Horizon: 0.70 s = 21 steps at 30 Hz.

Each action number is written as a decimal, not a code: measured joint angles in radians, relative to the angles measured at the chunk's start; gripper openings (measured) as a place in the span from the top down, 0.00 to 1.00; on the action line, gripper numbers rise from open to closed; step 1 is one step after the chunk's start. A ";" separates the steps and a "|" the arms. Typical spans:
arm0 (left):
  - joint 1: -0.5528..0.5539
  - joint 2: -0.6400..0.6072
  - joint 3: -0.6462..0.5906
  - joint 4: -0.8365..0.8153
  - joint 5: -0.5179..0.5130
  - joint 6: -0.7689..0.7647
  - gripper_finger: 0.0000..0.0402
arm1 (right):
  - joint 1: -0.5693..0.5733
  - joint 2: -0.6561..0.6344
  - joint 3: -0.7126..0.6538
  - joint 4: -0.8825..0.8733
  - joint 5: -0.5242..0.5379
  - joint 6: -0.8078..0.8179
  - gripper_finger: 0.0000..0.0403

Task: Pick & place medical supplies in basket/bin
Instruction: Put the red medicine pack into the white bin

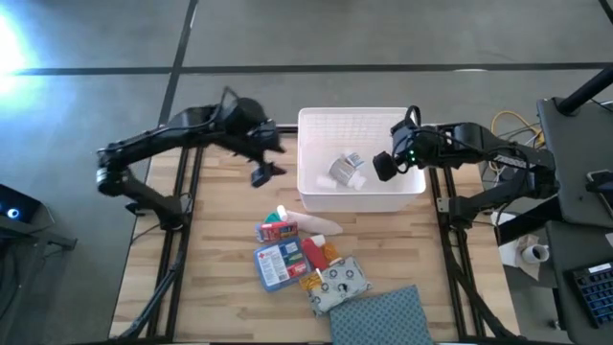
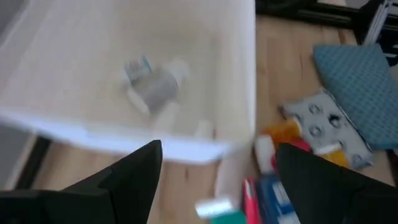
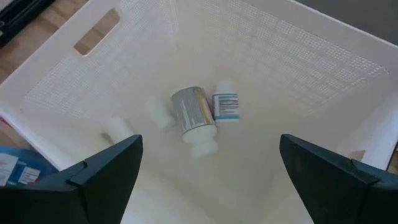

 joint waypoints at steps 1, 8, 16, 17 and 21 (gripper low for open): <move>0.000 -0.042 -0.054 0.003 0.000 -0.025 0.27 | 0.000 0.000 0.000 0.000 0.000 0.000 0.09; 0.001 -0.274 -0.505 0.154 -0.005 -0.193 0.27 | 0.000 0.006 0.000 0.029 0.000 0.000 0.09; -0.054 -0.418 -0.909 0.449 0.019 -0.298 0.27 | 0.002 0.006 0.000 0.063 -0.024 0.022 0.09; -0.071 -0.424 -0.940 0.480 0.019 -0.298 0.27 | 0.004 0.006 0.000 0.062 -0.027 0.033 0.09; -0.142 -0.425 -1.014 0.624 0.016 -0.298 0.27 | 0.015 0.006 0.000 0.062 -0.028 0.052 0.09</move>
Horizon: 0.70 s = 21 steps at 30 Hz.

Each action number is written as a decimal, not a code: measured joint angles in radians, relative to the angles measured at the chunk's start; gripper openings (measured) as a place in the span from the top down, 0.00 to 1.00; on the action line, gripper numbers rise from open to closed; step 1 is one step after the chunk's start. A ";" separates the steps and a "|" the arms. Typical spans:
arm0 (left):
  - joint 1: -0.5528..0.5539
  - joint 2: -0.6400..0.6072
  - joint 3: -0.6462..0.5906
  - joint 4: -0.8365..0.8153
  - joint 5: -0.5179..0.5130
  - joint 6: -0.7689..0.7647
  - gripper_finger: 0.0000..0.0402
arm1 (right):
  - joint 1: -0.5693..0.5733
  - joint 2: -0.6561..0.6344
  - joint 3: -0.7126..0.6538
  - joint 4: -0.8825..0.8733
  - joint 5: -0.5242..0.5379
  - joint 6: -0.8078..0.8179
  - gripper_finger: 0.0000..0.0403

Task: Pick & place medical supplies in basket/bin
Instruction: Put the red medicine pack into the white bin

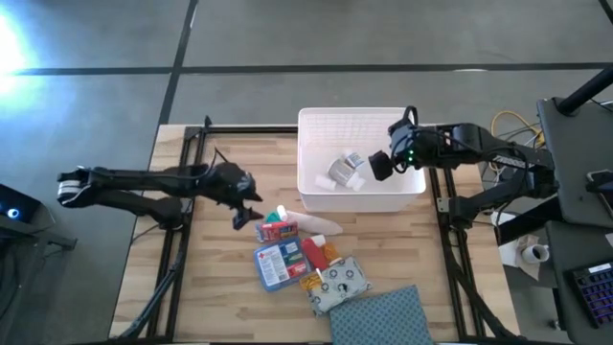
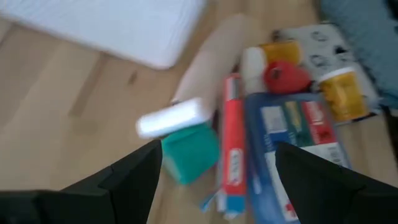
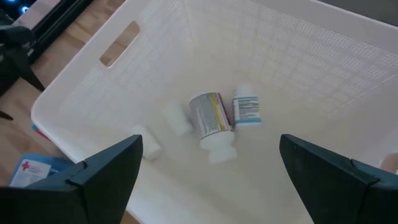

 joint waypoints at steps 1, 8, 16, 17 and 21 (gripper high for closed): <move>-0.017 0.006 -0.007 0.025 -0.014 0.001 0.27 | 0.001 0.000 0.000 0.000 -0.001 0.003 0.09; -0.069 0.101 -0.032 0.037 -0.096 0.003 0.27 | 0.006 0.000 0.000 -0.001 -0.001 0.040 0.09; -0.124 0.251 -0.018 0.102 -0.091 0.025 0.27 | 0.006 0.000 -0.004 -0.001 0.000 0.054 0.09; -0.134 0.269 -0.018 0.120 -0.090 0.026 0.27 | 0.006 0.000 -0.004 -0.001 0.000 0.054 0.09; -0.167 0.330 -0.018 0.146 -0.095 0.027 0.27 | 0.006 0.000 -0.005 -0.002 0.001 0.066 0.09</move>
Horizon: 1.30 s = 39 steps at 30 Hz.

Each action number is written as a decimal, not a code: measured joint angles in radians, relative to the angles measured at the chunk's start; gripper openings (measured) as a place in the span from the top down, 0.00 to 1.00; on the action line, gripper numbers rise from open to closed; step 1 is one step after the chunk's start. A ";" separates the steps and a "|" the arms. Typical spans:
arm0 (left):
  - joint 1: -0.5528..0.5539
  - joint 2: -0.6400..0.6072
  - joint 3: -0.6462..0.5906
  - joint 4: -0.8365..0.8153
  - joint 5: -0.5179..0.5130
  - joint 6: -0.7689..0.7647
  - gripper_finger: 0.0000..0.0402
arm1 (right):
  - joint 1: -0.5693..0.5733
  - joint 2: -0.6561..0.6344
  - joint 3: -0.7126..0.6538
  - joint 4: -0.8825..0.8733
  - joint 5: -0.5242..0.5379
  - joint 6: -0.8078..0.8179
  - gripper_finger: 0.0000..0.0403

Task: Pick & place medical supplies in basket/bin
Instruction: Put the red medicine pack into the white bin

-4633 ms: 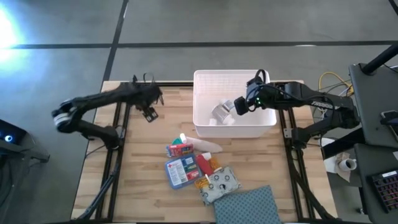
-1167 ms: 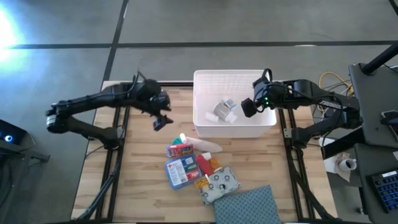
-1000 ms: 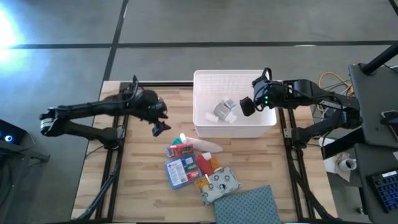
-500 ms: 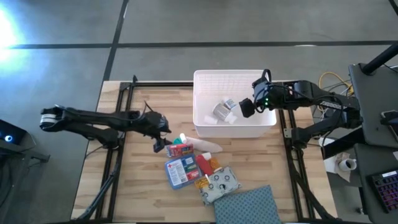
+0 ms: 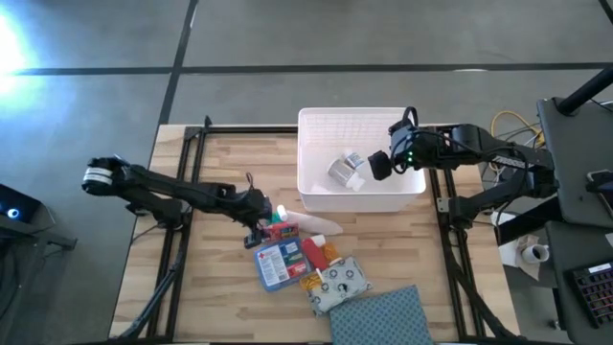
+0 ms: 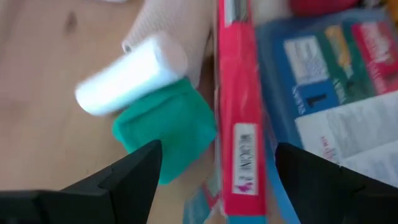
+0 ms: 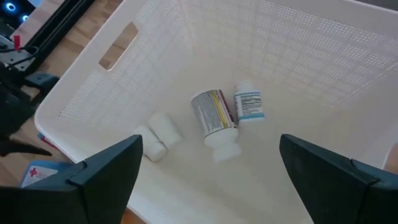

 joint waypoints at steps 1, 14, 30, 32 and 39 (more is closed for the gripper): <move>-0.005 0.015 0.000 0.003 -0.006 0.000 0.27 | 0.000 0.000 0.000 -0.001 0.000 0.005 0.09; -0.028 -0.035 0.022 -0.052 -0.042 -0.026 0.75 | 0.000 0.000 -0.009 -0.006 0.002 0.014 0.09; -0.020 -0.368 0.245 -0.506 -0.181 -0.036 1.00 | -0.001 0.000 -0.062 -0.004 0.018 0.001 0.09; -0.021 -0.400 0.334 -0.520 -0.257 -0.020 1.00 | 0.012 0.001 -0.063 0.017 0.072 -0.002 0.09; 0.008 -0.382 0.517 -0.209 -0.389 0.160 1.00 | 0.124 -0.024 -0.029 0.229 0.484 -0.084 0.09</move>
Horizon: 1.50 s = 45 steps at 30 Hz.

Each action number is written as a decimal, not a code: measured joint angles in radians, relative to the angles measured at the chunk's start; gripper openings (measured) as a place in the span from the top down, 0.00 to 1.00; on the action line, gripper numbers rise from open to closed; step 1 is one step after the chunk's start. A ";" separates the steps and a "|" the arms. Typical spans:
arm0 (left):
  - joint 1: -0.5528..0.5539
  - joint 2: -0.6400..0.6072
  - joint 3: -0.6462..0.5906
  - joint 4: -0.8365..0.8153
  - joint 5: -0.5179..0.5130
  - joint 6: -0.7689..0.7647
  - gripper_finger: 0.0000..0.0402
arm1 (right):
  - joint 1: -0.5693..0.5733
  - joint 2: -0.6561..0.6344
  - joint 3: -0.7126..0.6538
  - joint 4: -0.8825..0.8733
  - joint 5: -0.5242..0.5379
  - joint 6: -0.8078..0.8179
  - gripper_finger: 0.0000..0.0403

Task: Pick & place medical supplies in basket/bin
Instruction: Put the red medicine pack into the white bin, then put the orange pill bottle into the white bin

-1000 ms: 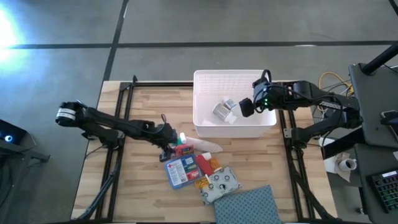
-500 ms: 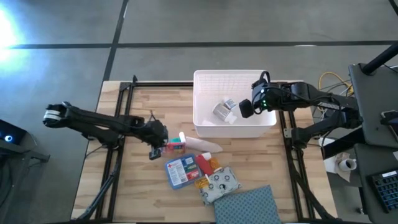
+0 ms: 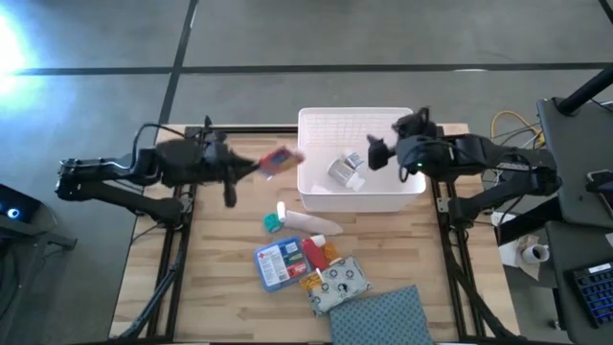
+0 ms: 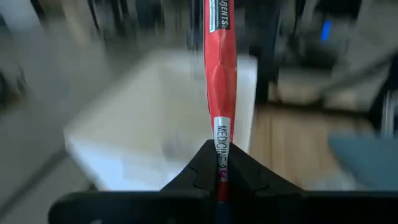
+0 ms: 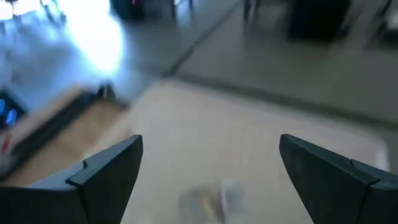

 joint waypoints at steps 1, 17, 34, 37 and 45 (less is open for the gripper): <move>0.014 0.024 0.010 0.070 0.006 0.028 1.00 | 0.012 -0.003 0.007 0.026 0.057 -0.029 0.09; 0.372 0.788 0.564 0.005 0.404 0.136 0.99 | 0.111 -0.034 0.081 -0.026 0.088 -0.045 0.09; 0.382 0.978 0.955 -0.435 0.392 0.281 0.45 | 0.146 -0.036 0.066 -0.318 0.021 0.241 0.09; 0.375 0.897 0.951 -0.547 0.391 0.286 0.42 | 0.141 -0.036 0.057 -0.318 -0.049 0.240 0.09; 0.350 0.632 0.750 -0.629 0.393 0.193 0.42 | 0.142 -0.014 0.008 -0.315 -0.322 0.242 0.09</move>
